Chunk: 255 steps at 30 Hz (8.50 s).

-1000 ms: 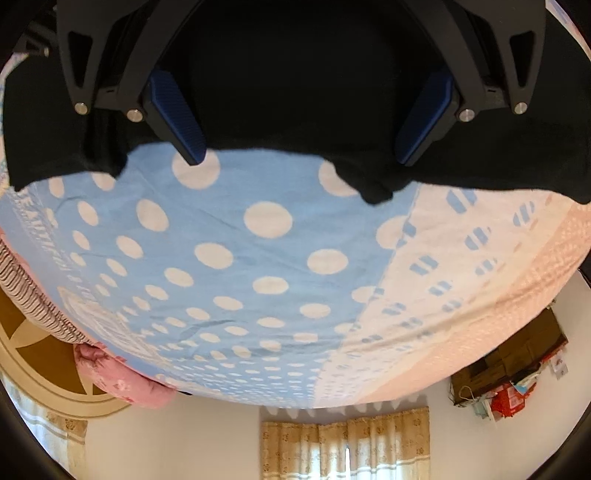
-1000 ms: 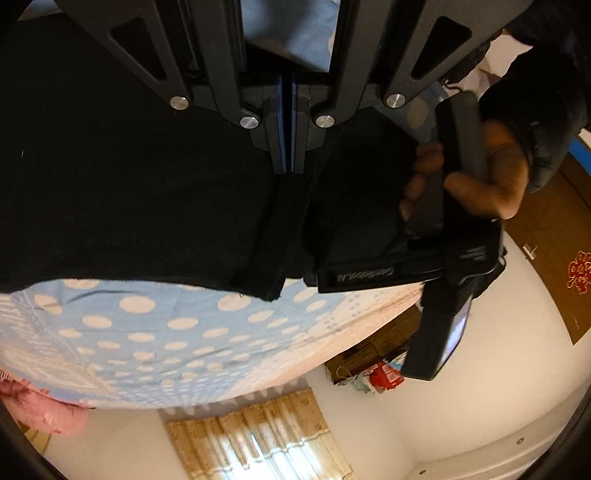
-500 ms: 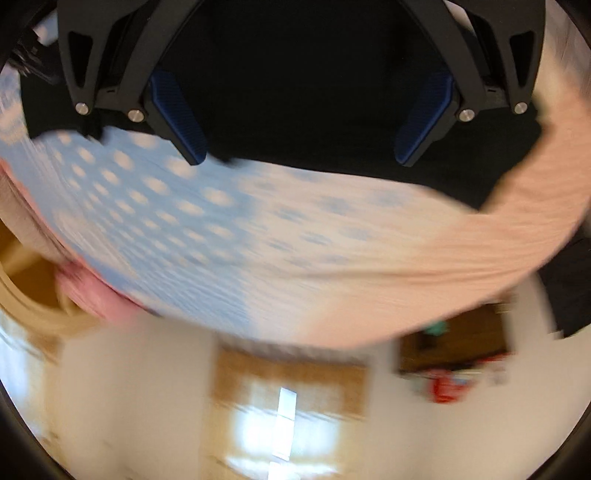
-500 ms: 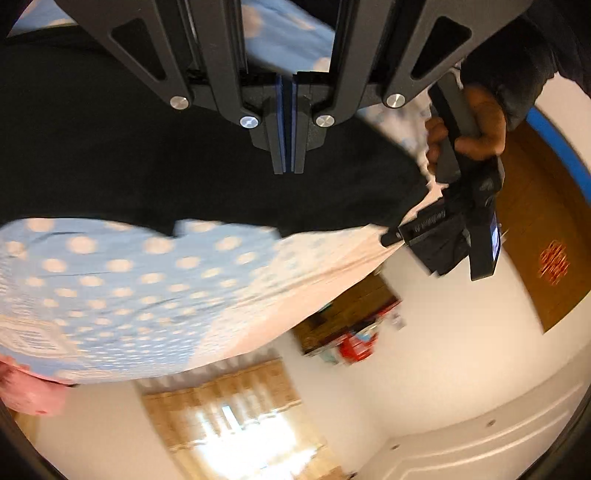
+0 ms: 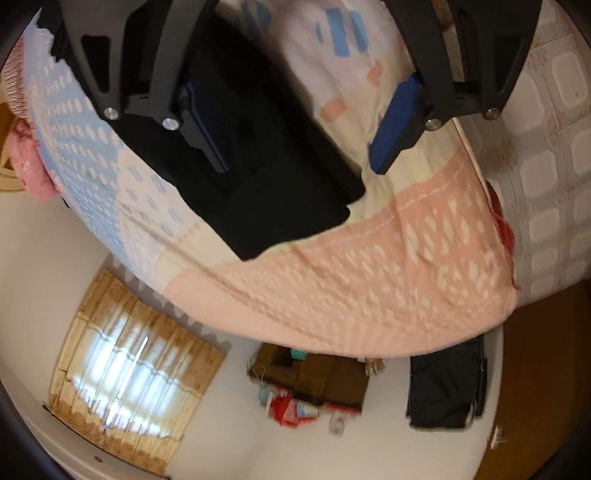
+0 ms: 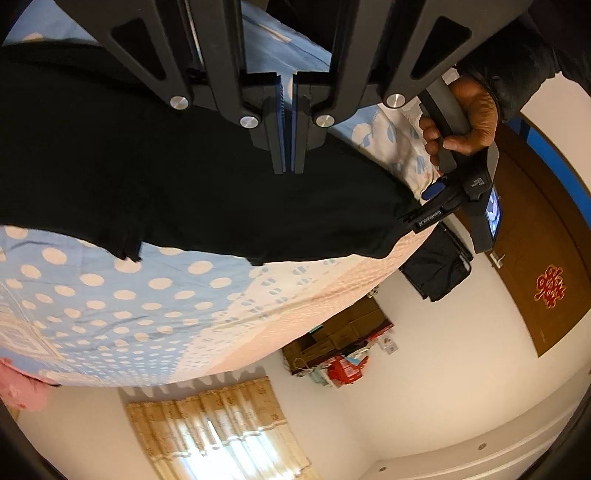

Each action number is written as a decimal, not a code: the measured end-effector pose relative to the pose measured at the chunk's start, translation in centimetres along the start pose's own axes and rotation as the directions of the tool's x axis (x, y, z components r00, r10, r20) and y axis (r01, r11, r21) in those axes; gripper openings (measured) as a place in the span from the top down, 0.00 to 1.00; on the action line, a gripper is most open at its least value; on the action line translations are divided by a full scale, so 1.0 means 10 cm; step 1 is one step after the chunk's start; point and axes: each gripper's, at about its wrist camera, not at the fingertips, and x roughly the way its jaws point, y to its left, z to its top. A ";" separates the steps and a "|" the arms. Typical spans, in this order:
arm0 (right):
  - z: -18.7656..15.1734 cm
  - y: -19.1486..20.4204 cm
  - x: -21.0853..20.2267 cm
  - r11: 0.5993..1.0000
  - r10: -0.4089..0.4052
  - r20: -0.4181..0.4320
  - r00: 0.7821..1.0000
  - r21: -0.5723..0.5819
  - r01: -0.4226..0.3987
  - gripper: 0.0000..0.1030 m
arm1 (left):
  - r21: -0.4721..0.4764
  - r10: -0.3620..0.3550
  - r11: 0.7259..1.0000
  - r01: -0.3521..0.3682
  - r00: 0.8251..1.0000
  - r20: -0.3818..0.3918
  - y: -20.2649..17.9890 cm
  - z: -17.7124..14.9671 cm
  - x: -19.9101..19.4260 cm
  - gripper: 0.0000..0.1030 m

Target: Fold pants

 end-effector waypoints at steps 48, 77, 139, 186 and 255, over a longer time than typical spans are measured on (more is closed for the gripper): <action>-0.22 -1.49 -1.29 0.854 -0.350 0.160 0.923 0.459 0.245 0.96 | 0.703 -0.599 0.361 0.613 0.730 -0.330 -2.61 -1.65 -1.16 0.81; -0.07 -1.10 -0.54 0.886 -0.323 0.005 0.946 0.353 0.301 0.84 | 0.536 -0.364 0.725 0.432 0.901 -0.235 -1.43 -0.41 -0.57 0.17; 0.18 -1.35 -0.50 0.840 -0.524 0.012 0.852 0.174 0.514 0.71 | 0.635 -0.161 0.695 0.337 0.934 -0.319 -2.61 -0.94 0.18 0.00; -0.39 -1.54 -1.56 0.764 -0.599 0.145 0.787 0.399 0.508 0.47 | 0.500 -0.283 0.713 0.492 0.854 -0.437 -2.21 -1.01 -0.37 0.00; -0.39 -1.29 -1.05 0.745 -0.650 0.028 0.759 0.216 0.631 0.70 | 0.540 -0.209 0.685 0.488 0.842 -0.497 -2.29 -1.30 -0.38 0.32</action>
